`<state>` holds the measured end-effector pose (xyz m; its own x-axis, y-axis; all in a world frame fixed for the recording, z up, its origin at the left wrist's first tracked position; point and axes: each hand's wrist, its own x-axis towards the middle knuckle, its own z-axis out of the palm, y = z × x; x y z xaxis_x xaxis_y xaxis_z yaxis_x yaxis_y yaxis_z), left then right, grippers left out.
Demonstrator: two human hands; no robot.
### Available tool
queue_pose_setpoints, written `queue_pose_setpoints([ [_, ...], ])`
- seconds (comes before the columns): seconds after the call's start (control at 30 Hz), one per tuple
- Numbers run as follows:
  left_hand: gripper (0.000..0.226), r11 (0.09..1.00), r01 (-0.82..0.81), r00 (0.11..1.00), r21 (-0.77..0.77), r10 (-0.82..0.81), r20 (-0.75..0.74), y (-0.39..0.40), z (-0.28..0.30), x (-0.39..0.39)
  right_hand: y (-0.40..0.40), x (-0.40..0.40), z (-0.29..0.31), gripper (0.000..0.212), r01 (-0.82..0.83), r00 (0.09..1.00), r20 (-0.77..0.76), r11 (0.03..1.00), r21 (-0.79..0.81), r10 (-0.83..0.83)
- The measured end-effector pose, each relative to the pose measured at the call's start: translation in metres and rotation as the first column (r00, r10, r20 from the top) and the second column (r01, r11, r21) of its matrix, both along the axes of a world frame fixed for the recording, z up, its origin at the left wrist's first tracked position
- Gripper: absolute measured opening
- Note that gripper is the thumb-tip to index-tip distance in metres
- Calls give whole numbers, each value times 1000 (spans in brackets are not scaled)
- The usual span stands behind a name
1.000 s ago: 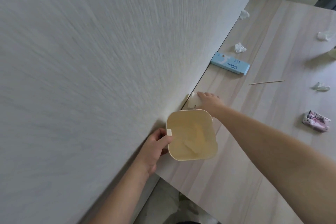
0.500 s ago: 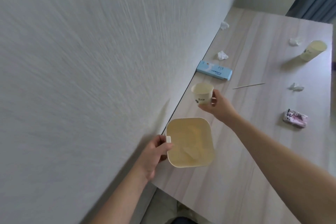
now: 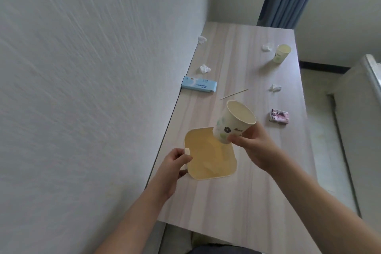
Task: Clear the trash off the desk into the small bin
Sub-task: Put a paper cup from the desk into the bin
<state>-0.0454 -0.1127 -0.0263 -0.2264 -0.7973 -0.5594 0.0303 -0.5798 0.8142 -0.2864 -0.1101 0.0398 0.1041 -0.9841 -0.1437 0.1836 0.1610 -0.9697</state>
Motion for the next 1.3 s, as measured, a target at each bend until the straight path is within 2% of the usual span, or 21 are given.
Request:
queue_pose_setpoints([
  [0.1,23,1000,19,1000,11,-19,-15,-1,-2,-12,21,-5,2,97,63,995,74,996,58,-68],
  [0.17,27,999,39,999,16,-39,-28,0,-3,-21,33,-6,2,105,98,992,66,992,85,-104],
  [0.4,35,986,169,985,4,-169,-35,13,-8,-52,72,-17,4,85,180,955,-251,982,64,-159],
  [0.47,37,978,210,977,0,-210,-31,18,-9,-61,83,-24,5,75,189,900,-410,980,55,-150],
  [0.57,43,964,266,964,-14,-267,-18,27,-8,-73,100,-33,10,77,188,772,-621,982,13,-140],
  [0.67,44,947,319,948,-41,-320,1,37,-2,-85,116,-42,13,83,166,650,-751,986,-11,-118],
  [0.77,41,929,360,933,-87,-360,14,50,7,-100,132,-46,13,83,108,535,-845,993,42,-22],
  [0.93,59,890,414,910,-193,-409,66,83,17,-125,165,-47,12,79,84,411,-906,985,151,104],
  [1.1,54,874,447,894,-191,-440,82,117,24,-148,189,-61,0,72,94,213,-956,970,224,200],
  [1.23,50,873,451,893,-187,-439,103,141,31,-161,199,-71,-6,86,46,185,-932,944,326,312],
  [1.3,51,876,446,895,-183,-434,106,151,34,-165,202,-79,-4,86,15,217,-904,925,381,369],
])
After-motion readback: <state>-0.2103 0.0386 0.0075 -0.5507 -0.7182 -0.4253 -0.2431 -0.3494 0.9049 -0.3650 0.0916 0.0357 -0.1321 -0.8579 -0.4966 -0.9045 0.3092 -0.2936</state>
